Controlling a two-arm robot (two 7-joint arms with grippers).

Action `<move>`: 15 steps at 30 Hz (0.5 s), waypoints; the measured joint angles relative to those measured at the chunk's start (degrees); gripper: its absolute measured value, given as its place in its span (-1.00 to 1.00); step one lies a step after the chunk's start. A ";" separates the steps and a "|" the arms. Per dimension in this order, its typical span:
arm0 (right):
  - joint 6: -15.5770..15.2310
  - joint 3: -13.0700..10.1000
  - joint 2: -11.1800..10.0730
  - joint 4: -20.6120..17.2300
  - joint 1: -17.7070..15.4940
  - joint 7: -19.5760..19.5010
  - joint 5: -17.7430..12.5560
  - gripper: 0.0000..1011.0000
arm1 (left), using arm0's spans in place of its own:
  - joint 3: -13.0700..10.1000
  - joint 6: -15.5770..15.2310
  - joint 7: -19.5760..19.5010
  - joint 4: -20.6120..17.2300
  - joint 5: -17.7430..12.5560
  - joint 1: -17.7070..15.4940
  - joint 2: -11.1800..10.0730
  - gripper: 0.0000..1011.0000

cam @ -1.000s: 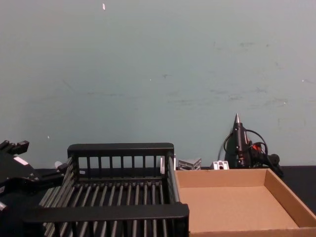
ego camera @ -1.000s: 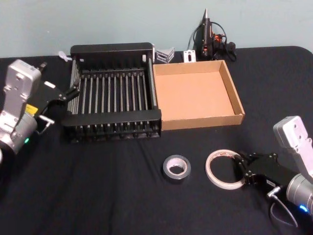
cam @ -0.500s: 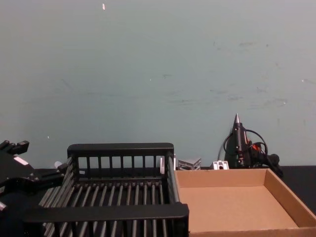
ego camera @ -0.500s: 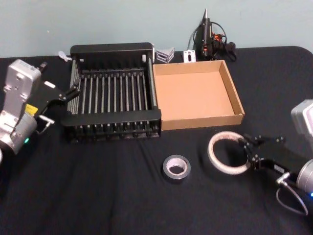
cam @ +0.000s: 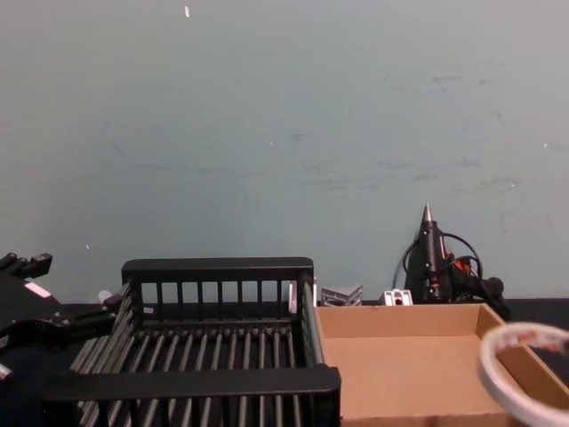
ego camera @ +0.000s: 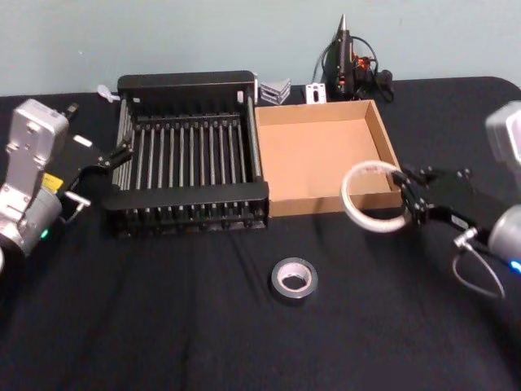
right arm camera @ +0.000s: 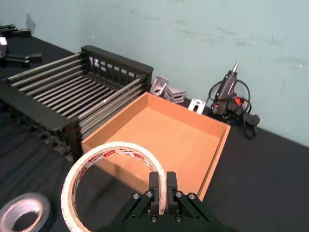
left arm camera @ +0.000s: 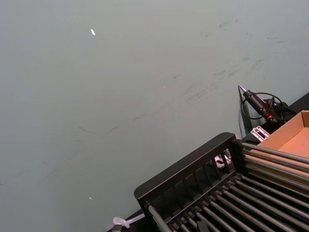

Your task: Pick up the white tape and place it into the black box , Pick up the silver tape and place it into the brown box.

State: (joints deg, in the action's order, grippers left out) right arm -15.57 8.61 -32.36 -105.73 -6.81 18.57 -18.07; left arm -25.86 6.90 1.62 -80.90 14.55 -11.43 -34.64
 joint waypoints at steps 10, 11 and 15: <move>-1.44 4.42 3.21 5.60 10.23 -0.33 3.11 -0.81 | 0.00 0.00 0.00 0.00 0.00 0.00 0.00 0.98; -1.47 4.73 3.54 6.09 10.99 -0.33 3.40 -0.81 | 0.00 0.00 0.00 0.00 0.00 0.00 0.00 0.98; -1.38 6.95 5.93 9.73 15.95 -0.33 5.05 -0.81 | 0.00 0.00 0.00 0.00 0.00 0.00 0.00 0.98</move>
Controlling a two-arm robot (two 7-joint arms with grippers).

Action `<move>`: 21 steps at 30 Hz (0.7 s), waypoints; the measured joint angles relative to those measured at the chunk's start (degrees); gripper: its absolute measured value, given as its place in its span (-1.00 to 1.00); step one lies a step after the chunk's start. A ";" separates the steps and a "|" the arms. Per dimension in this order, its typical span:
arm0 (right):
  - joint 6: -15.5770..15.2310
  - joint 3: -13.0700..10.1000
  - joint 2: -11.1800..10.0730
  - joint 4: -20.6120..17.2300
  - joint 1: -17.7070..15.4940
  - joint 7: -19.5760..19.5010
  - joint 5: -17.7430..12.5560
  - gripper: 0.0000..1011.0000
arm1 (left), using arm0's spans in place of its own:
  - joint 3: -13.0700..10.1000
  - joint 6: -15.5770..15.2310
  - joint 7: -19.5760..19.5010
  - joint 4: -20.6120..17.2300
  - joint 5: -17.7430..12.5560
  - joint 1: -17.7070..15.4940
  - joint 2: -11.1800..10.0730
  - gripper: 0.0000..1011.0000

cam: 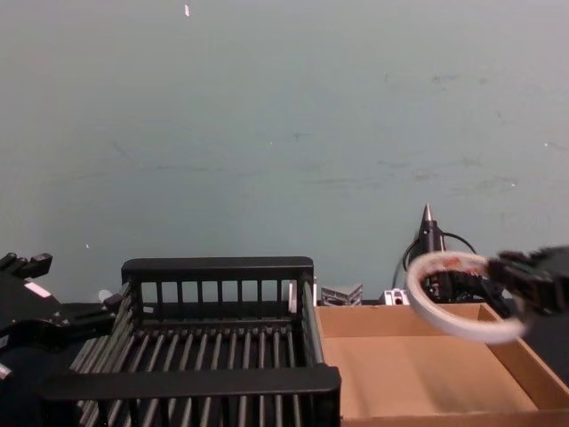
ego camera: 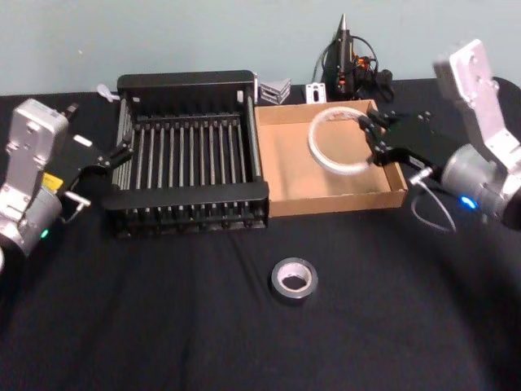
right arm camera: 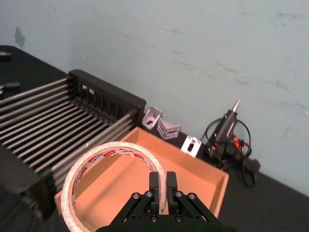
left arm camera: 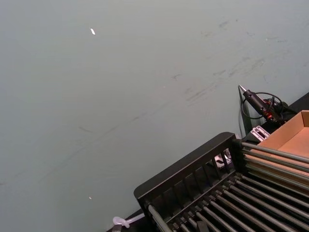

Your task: Pick up the white tape and place it into the black box , Pick up the silver tape and place it into the brown box.

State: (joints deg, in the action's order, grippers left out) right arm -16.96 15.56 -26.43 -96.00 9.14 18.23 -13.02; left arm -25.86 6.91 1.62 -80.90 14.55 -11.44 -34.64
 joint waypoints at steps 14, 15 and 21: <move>0.98 6.21 7.86 11.84 11.78 0.41 4.85 -0.81 | 0.00 0.00 0.00 0.00 0.00 0.01 0.00 0.98; 1.09 6.48 8.30 12.53 12.35 0.42 5.09 -0.81 | 0.00 0.00 0.00 0.00 0.00 0.00 0.00 0.98; 2.58 8.58 11.96 17.88 16.71 0.89 6.83 -0.81 | 0.00 0.00 0.00 0.00 0.00 0.00 0.00 0.98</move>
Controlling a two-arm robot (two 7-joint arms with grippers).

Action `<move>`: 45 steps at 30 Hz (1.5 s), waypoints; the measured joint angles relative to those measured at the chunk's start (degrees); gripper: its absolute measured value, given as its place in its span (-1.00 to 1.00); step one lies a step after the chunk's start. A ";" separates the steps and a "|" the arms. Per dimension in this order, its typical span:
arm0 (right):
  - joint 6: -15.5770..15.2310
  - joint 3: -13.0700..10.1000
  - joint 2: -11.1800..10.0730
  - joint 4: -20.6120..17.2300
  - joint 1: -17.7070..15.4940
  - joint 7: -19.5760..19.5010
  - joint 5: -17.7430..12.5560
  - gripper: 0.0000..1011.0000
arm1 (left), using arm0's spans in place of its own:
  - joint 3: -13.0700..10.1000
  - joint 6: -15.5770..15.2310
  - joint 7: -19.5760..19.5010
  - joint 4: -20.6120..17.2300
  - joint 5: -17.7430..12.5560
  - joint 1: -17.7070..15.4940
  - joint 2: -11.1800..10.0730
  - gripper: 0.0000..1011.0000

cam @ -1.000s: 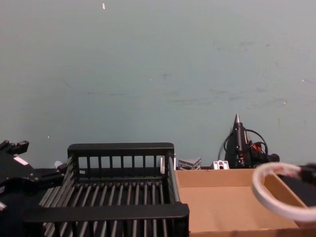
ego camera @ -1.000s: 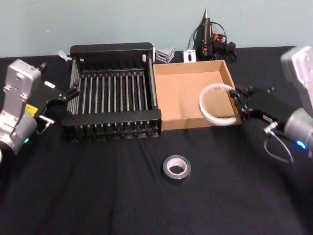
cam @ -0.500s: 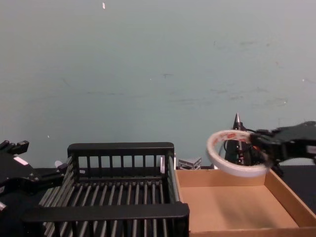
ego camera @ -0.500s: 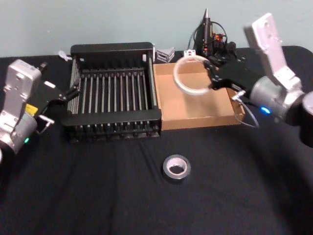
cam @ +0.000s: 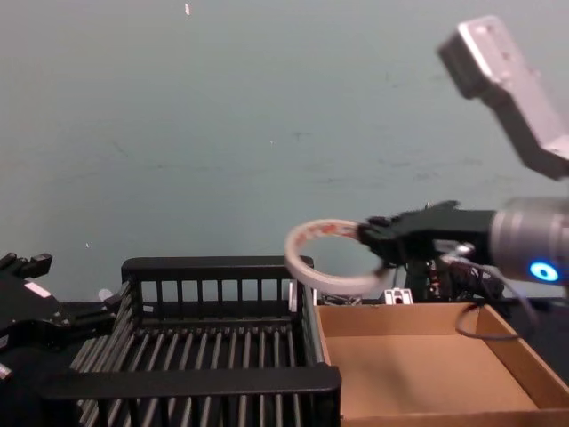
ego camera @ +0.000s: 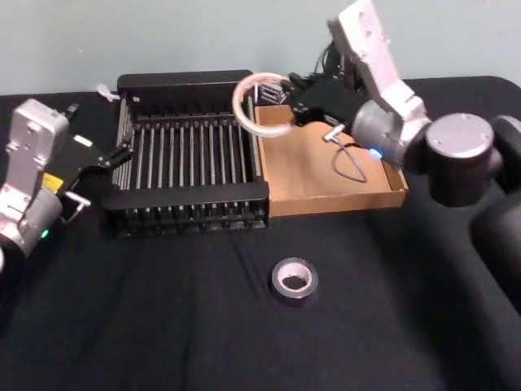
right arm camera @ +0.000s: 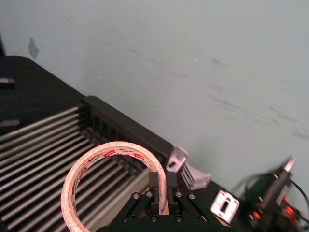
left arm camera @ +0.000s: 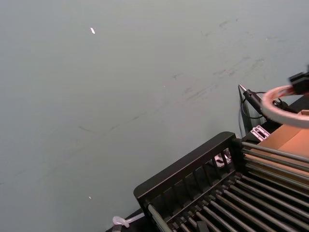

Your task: Pick up the white tape and place it into the black box , Pick up the silver tape and place it into the brown box.

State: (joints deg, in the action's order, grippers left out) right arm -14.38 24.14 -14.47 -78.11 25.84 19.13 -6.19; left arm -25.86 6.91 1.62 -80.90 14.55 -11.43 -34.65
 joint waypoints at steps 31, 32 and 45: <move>4.93 5.16 11.68 21.64 9.84 0.38 5.93 -0.81 | 0.00 0.00 0.00 0.00 0.00 0.00 0.00 0.98; 5.00 5.16 11.81 21.87 9.77 0.43 6.09 -0.81 | 0.00 0.00 0.00 0.00 0.00 0.00 0.00 0.98; 5.16 5.22 11.87 21.93 9.62 0.63 6.47 -0.81 | 0.00 0.00 0.00 0.00 0.00 0.00 0.00 0.98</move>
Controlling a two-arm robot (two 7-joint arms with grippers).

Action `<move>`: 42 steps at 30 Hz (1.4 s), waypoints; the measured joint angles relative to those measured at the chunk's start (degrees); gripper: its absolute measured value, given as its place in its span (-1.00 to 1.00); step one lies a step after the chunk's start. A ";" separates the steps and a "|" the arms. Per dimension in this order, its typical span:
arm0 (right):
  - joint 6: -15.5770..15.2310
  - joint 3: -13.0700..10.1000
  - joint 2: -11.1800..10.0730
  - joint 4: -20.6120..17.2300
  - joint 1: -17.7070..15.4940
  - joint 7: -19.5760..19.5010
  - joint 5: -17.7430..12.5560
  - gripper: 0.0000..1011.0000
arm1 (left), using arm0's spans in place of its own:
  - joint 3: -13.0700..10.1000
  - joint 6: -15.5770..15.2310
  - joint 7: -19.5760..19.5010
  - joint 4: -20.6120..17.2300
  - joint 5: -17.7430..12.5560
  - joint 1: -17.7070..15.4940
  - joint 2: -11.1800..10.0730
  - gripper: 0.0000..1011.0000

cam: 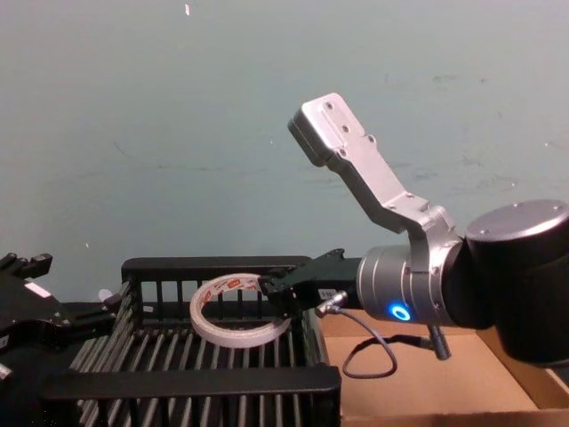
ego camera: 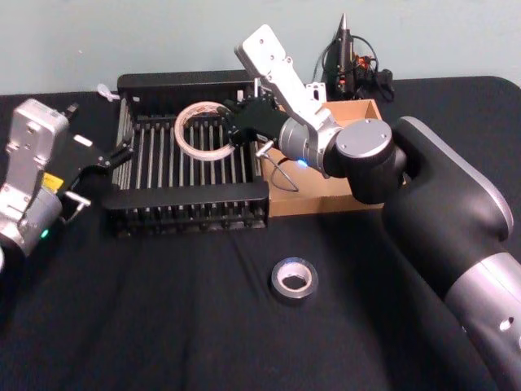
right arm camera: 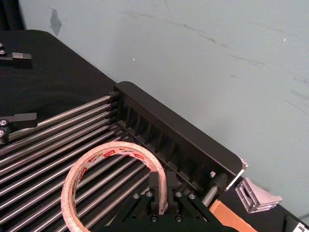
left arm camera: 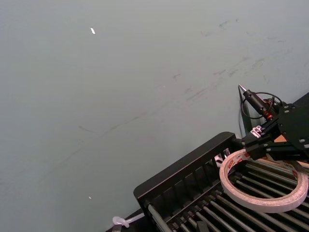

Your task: Pick up the white tape and place it into the black box , Pick up the silver tape and place it into the brown box.

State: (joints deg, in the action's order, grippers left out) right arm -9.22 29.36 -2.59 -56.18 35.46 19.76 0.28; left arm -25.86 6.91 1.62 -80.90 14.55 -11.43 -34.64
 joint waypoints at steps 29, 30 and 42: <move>-0.15 -0.10 -0.08 -0.15 0.00 -0.11 -0.29 0.80 | 0.00 0.00 0.00 0.00 0.00 0.00 0.00 0.98; -0.15 -0.10 -0.08 -0.15 0.00 -0.11 -0.29 0.82 | 0.00 0.00 0.00 0.00 0.00 0.00 0.00 0.98; -1.06 -2.11 -1.68 -5.15 -2.22 0.67 -1.77 0.98 | 0.00 0.00 0.00 0.00 0.00 -0.01 0.00 0.98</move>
State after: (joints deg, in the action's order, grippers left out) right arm -10.28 27.25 -4.27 -61.34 33.24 20.42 -1.48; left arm -25.86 6.91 1.62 -80.90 14.55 -11.44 -34.65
